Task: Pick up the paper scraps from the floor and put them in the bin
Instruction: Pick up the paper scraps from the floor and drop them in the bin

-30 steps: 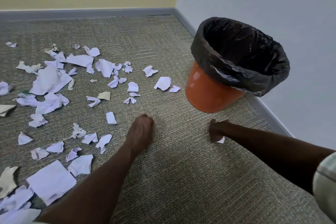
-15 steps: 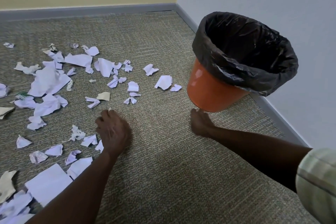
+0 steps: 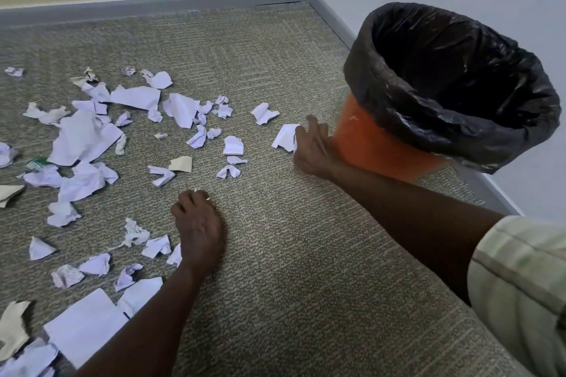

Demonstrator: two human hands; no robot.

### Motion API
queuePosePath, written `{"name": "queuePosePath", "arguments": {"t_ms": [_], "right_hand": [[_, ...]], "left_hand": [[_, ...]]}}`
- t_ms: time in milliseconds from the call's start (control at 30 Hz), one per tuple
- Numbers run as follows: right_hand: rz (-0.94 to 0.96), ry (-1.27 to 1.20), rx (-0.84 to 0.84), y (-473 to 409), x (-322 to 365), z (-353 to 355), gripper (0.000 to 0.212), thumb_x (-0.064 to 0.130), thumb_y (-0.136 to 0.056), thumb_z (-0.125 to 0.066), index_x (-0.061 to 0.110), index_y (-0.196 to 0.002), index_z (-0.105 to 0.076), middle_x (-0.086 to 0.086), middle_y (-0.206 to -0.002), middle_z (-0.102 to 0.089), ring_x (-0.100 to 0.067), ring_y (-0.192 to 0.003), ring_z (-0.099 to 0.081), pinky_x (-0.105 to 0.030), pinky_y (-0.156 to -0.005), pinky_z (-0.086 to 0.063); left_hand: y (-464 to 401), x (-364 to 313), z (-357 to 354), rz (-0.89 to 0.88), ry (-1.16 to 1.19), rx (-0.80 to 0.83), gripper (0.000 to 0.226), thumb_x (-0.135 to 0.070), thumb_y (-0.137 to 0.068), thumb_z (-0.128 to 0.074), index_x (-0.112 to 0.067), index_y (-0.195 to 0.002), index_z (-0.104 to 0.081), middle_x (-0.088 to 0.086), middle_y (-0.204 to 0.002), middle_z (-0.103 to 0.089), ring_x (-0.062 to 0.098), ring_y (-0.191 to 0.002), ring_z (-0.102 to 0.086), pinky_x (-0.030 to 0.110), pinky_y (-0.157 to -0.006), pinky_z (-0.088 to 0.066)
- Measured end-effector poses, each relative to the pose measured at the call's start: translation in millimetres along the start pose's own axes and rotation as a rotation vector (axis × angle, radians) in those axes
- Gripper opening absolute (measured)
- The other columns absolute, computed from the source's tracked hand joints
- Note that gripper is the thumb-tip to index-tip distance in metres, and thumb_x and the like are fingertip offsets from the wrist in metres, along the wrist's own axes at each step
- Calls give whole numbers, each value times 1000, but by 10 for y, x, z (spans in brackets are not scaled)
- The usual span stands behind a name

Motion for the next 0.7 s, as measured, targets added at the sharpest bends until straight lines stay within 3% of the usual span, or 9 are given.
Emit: {"name": "queuePosePath", "arguments": {"t_ms": [100,267,333,467,600,700], "right_hand": [[-48,-42,124,-178,-80,-186,53,20,-87,-59,15,-135,-38,-14,-159,-3,-44,-140,-16,-58,-105,-34],[-20,-188,279,-384,-34,-507,75,10,-86,-54,39,-146,-19,-8,-160,15,-53,-142,-4,-63,-109,-26],[32,-191,324,-451,108,-597,80,18,-86,-53,47,-148,-12,-4,-161,14,-50,-144,1,-66,-110,-22],[-39,-222,307,-461,498,-720,61,49,-89,-48,49,-144,-22,5,-161,-1,-45,-145,1,-70,-109,-12],[-1,-265,290,-388,936,-852,79,83,-76,-45,53,-144,-17,3,-162,3,-46,-145,9,-73,-107,1],[101,-245,288,-264,1207,-881,84,88,-73,-43,54,-145,-15,0,-162,3,-47,-145,9,-74,-106,1]], "left_hand": [[16,3,51,38,47,19,26,13,-90,-28,6,-101,-51,20,-92,-45,34,-85,-41,47,-70,-30],[117,135,36,207,443,-88,20,8,-95,-48,-4,-109,-54,16,-99,-47,30,-87,-43,42,-78,-36],[134,115,24,161,534,-97,20,5,-95,-48,-5,-111,-55,14,-99,-49,29,-88,-44,39,-79,-36],[117,101,33,110,603,-112,14,-5,-100,-47,-6,-107,-58,12,-94,-54,28,-85,-48,40,-78,-38],[117,124,41,154,656,-122,14,-12,-104,-43,-10,-102,-57,8,-92,-53,25,-82,-47,40,-75,-40],[95,118,12,145,645,-101,15,-14,-104,-42,-11,-96,-54,7,-88,-51,23,-78,-44,39,-71,-37]]}}
Point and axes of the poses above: each hand's wrist, its own y-axis away from the middle knuckle, its own z-axis out of the back of the hand, x = y × z, the point moved 8 cm from there along -y, towards the middle knuckle
